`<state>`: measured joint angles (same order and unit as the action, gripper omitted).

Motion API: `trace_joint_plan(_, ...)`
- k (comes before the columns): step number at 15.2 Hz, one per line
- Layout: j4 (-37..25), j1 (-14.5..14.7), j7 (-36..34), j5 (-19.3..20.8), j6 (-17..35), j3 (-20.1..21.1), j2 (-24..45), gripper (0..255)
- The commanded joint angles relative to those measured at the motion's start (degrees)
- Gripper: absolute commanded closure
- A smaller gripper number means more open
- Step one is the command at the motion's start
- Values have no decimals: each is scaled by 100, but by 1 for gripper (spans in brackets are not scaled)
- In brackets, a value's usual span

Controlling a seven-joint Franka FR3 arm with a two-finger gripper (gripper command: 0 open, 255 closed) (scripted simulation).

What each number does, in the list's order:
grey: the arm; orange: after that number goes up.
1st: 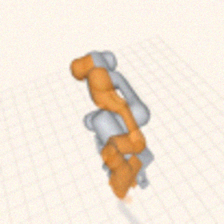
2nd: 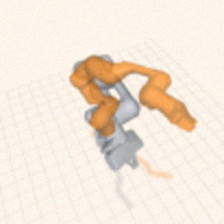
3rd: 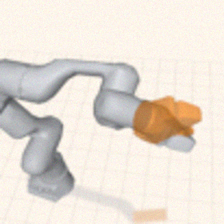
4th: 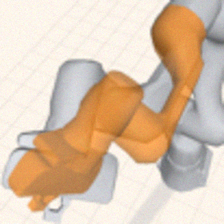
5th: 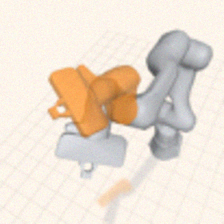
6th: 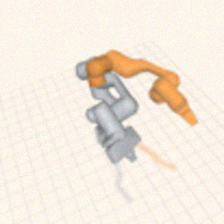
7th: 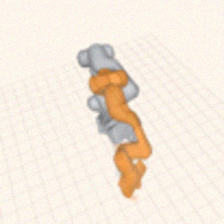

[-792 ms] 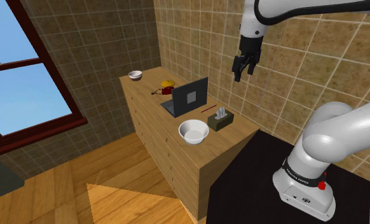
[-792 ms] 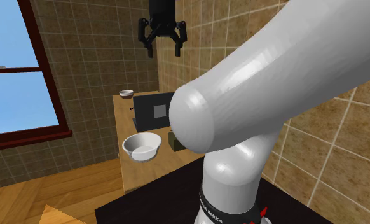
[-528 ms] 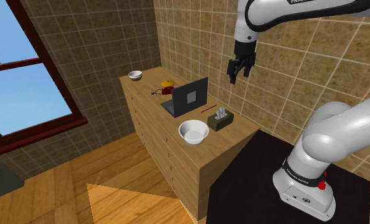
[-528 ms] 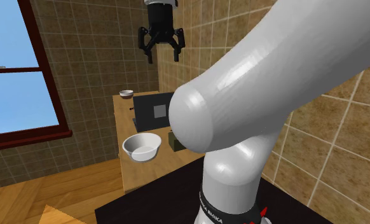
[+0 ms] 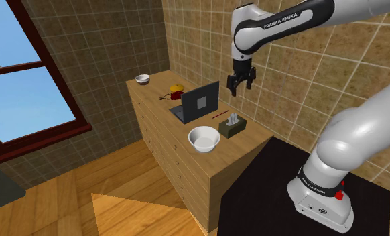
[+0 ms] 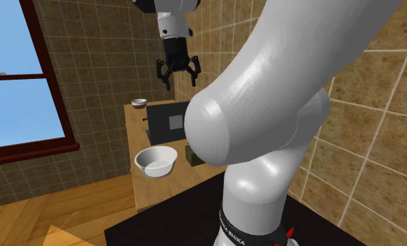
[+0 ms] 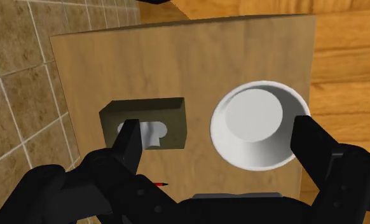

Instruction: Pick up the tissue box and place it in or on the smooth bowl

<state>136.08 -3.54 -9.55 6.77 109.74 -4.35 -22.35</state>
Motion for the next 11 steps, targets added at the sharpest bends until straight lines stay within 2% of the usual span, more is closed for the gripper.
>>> trace_joint_plan(1, -182, -59, -163, 61, 230, -9, 502, 0)
trace_joint_plan(11, -1299, -338, -845, 338, 930, -208, 2779, 0)
